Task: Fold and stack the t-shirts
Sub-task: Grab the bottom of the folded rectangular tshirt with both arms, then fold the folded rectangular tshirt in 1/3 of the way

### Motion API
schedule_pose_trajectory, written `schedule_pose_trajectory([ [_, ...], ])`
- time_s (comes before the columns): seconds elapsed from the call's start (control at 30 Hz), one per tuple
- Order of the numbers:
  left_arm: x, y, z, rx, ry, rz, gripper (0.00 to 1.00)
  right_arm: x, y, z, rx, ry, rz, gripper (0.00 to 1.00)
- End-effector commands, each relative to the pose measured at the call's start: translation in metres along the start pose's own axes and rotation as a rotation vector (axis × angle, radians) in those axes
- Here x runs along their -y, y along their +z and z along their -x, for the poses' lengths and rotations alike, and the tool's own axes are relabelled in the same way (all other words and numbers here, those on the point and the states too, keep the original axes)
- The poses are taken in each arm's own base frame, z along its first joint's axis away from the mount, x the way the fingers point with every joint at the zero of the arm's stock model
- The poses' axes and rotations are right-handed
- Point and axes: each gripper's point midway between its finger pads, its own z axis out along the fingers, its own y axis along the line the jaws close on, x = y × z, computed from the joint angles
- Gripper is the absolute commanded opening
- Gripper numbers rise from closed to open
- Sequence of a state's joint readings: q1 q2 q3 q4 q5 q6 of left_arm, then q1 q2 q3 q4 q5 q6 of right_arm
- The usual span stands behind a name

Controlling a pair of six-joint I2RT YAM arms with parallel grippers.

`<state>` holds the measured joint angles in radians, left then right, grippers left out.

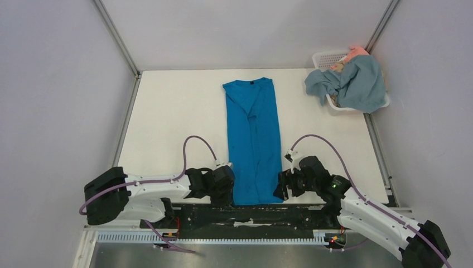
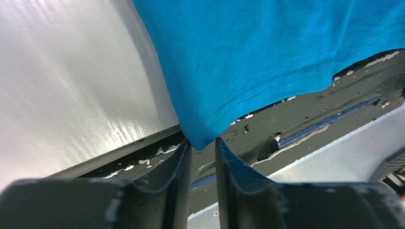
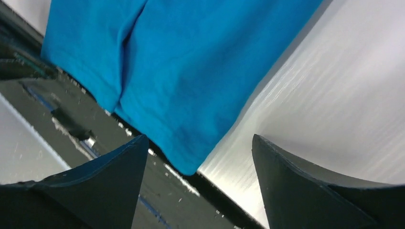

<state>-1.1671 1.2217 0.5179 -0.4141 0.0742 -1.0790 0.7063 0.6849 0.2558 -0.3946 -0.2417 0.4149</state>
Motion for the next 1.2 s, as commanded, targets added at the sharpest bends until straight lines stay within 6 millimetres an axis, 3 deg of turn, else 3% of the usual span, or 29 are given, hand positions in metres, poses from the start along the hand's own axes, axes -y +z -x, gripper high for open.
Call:
schedule_pose_trajectory([
  [0.0, 0.012, 0.006, -0.002, -0.028, 0.03, -0.038, 0.25, -0.01, -0.01, -0.036, -0.17, -0.001, 0.055, 0.79],
  [0.1, 0.014, 0.006, 0.0, -0.027, 0.038, -0.033, 0.11, -0.015, -0.008, -0.06, -0.249, 0.026, 0.113, 0.69],
  [0.2, 0.015, 0.006, 0.003, -0.016, 0.041, -0.033, 0.03, -0.015, -0.008, -0.078, -0.315, 0.033, 0.13, 0.62],
  [0.27, 0.016, 0.006, 0.004, -0.009, 0.043, -0.037, 0.02, -0.014, -0.007, -0.078, -0.316, 0.03, 0.126, 0.49],
  [0.37, 0.022, 0.008, 0.007, 0.007, 0.053, -0.07, 0.02, -0.004, -0.003, -0.062, -0.248, 0.0, 0.054, 0.29],
  [0.47, 0.031, 0.004, 0.016, 0.045, 0.072, -0.095, 0.02, -0.002, 0.004, -0.037, -0.14, -0.02, 0.027, 0.08],
  [0.6, 0.045, -0.013, 0.042, 0.157, 0.09, -0.121, 0.02, -0.013, 0.005, 0.0, -0.004, -0.039, 0.045, 0.0],
  [0.83, 0.052, -0.043, 0.11, 0.404, 0.023, -0.12, 0.02, -0.016, -0.009, 0.09, 0.356, -0.032, -0.036, 0.0],
  [1.0, 0.044, -0.059, 0.162, 0.505, -0.046, -0.1, 0.02, -0.018, -0.008, 0.138, 0.461, -0.051, -0.105, 0.0],
  [1.17, 0.041, -0.069, 0.212, 0.574, -0.102, -0.088, 0.02, -0.002, -0.011, 0.193, 0.575, -0.014, -0.26, 0.0],
])
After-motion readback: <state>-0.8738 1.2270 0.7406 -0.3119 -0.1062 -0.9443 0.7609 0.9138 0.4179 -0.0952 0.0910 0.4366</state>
